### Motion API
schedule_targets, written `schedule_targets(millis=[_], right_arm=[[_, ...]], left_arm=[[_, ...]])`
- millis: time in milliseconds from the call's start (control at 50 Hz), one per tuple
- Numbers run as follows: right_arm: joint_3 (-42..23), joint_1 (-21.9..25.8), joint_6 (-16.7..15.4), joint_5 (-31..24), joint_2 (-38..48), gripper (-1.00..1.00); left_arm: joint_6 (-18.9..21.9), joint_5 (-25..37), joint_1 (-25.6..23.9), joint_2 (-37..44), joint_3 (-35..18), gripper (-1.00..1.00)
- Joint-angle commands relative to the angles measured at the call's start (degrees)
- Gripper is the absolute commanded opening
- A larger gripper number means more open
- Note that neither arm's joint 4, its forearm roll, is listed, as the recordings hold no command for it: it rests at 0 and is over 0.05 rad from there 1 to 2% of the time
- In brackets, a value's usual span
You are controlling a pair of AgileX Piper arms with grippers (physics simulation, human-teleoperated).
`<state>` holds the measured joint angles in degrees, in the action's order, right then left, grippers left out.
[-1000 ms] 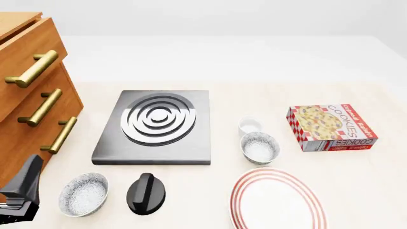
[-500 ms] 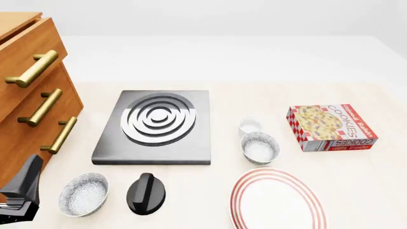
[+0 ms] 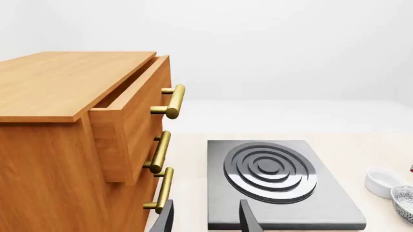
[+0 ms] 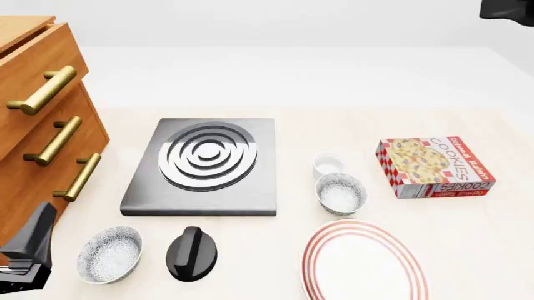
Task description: Pick the akita bowl between the plate and the ramekin and place it on the plate.
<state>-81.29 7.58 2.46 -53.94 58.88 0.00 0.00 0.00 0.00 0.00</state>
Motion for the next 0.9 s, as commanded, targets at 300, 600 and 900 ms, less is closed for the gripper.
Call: schedule_targets(millis=[300,600,900], right_arm=[[0.47,-1.78,5.81,0.48,12.46,1.00],[4.24,-1.73,9.17,4.42,15.18,1.00],[10.55,-2.73,8.20,10.41,17.34,1.00]], left_arm=[[0.00,0.00,0.00,0.00,0.00,1.00],[0.00,0.00,0.00,0.00,0.00,1.00],[0.00,0.00,0.00,0.00,0.00,1.00]])
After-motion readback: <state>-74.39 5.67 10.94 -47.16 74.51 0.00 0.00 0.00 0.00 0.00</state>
